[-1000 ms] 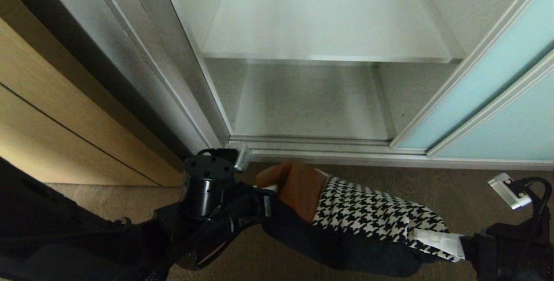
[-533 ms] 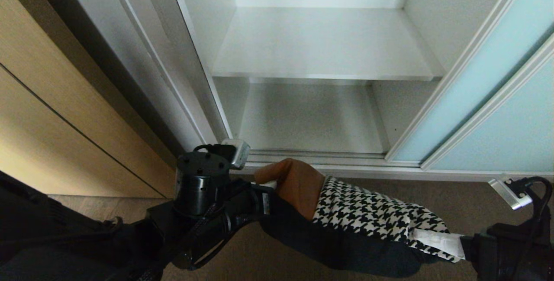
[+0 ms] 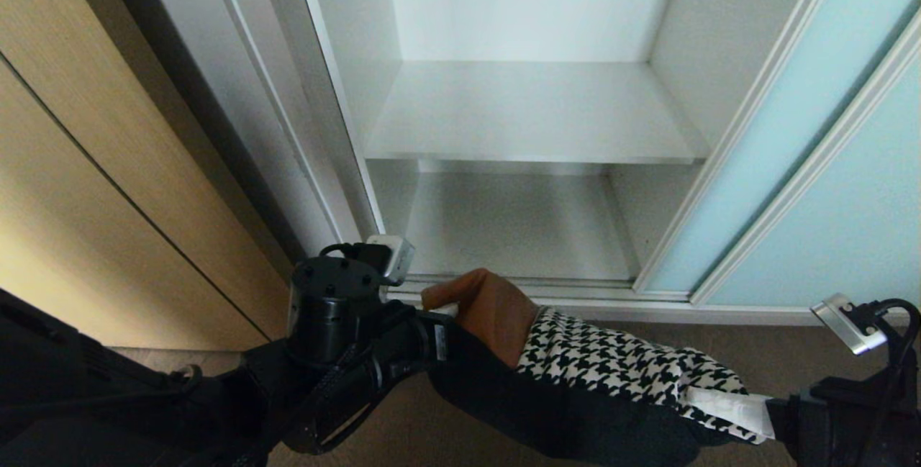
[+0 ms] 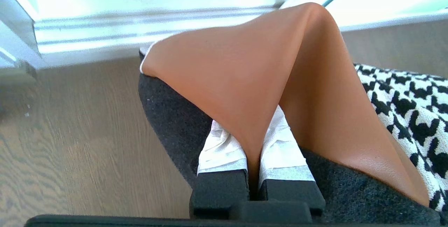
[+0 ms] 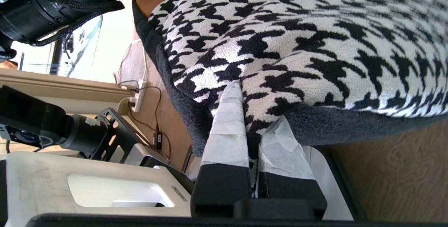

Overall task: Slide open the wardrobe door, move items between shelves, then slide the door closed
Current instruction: Place the pillow on the higher shelf

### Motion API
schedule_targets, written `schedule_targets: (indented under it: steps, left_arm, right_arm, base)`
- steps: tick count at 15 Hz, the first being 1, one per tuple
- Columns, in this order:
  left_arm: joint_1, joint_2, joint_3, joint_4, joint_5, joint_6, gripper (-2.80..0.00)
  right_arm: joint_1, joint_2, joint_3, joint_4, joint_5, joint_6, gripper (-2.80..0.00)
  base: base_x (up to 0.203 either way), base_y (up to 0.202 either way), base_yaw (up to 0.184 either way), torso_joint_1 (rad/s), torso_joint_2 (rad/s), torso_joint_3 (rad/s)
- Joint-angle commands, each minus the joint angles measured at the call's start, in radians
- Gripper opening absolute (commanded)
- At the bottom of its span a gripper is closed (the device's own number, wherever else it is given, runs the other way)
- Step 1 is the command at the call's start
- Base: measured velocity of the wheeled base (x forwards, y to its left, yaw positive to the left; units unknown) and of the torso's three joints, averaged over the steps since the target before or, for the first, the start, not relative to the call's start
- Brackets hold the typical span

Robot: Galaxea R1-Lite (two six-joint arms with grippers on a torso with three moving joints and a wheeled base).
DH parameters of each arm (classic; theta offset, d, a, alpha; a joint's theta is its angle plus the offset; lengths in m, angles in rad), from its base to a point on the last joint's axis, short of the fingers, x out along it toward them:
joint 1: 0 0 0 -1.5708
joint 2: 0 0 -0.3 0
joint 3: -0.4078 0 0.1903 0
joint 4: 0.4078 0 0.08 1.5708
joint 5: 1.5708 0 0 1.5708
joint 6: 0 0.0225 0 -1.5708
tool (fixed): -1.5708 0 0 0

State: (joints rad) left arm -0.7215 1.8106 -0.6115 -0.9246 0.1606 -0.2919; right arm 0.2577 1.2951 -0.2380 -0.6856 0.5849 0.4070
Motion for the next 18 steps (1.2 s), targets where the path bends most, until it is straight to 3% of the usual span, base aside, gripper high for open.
schedule_targets:
  steps: [1,18]
  left_arm:
    - [-0.001,0.014,0.002,-0.005,0.000,-0.003,-2.80]
    - [-0.009,0.012,0.009,-0.008,0.004,0.000,-2.80]
  right_arm:
    - [0.000,-0.001,-0.004,-0.005,0.003,0.003,-2.80]
    - [0.006,-0.003,-0.006,-0.005,0.018,0.005,-2.80]
  base:
    - [0.000,0.000,0.000,-0.001,0.00,0.210]
    - [0.000,0.000,0.000,0.002,0.00,0.203]
